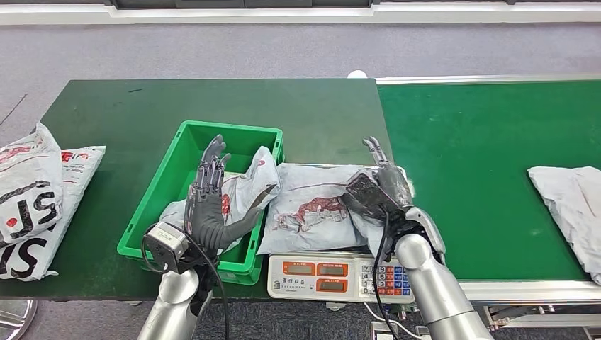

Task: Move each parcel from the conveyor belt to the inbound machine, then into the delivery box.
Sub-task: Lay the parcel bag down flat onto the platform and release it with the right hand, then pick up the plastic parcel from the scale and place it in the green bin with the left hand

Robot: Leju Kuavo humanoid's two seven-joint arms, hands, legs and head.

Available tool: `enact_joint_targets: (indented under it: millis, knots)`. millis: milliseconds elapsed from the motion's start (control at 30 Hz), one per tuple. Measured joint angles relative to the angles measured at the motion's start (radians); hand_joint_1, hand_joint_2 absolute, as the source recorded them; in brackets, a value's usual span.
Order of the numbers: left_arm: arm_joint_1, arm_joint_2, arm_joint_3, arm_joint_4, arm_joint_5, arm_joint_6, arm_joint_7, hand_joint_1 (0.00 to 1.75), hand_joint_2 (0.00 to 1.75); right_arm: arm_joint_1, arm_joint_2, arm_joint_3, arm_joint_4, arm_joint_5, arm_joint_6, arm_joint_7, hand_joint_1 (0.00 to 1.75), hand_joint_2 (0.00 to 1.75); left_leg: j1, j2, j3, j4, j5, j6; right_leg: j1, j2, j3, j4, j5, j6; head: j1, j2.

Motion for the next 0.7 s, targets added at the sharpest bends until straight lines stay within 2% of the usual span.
enact_joint_targets:
  millis: [67,100,167,200,367,700]
  knots:
    - [-0.019,0.0,0.0,0.029,0.039,-0.016,-0.006,0.0,1.75,0.041,0.004,-0.06,-0.121,-0.252,-0.01,-0.132,0.0,1.75,0.0,-0.003,-0.002,0.0,0.0,0.0,0.0,-0.003,0.0,0.0,0.0,0.0,0.0,0.0]
    - [-0.027,0.0,0.0,0.042,0.049,-0.019,-0.009,0.0,1.75,0.053,0.006,-0.092,-0.176,-0.392,-0.008,-0.172,0.0,1.75,0.0,-0.004,-0.002,0.0,0.0,0.0,0.0,-0.003,0.0,0.0,0.0,0.0,0.0,0.0]
    - [-0.039,0.0,0.0,0.062,0.057,-0.021,-0.012,0.0,1.75,0.067,0.009,-0.142,-0.252,-0.594,-0.003,-0.196,0.0,1.75,0.0,-0.002,-0.001,0.0,0.0,0.0,0.0,-0.001,0.001,0.0,-0.001,0.001,0.0,0.0]
    - [-0.043,0.0,0.0,0.068,0.057,-0.022,-0.013,0.0,1.75,0.075,0.01,-0.159,-0.277,-0.62,-0.001,-0.196,0.0,1.75,0.0,-0.001,-0.001,0.0,-0.001,0.001,-0.001,0.0,0.0,0.0,0.0,0.001,0.0,0.0]
    - [-0.055,0.0,0.0,0.088,0.057,-0.022,-0.013,0.0,1.75,0.098,0.018,-0.195,-0.34,-0.55,0.003,-0.21,0.0,1.75,-0.001,0.003,0.0,0.0,-0.001,0.002,-0.001,0.003,0.0,0.0,0.0,0.001,0.0,0.0]
    - [-0.059,0.0,0.0,0.108,0.057,-0.022,-0.013,0.0,1.75,0.11,0.024,-0.216,-0.375,-0.542,0.015,-0.208,0.0,1.75,-0.001,0.005,0.0,0.0,-0.001,0.001,-0.001,0.004,0.0,0.0,0.0,0.001,0.0,0.0]
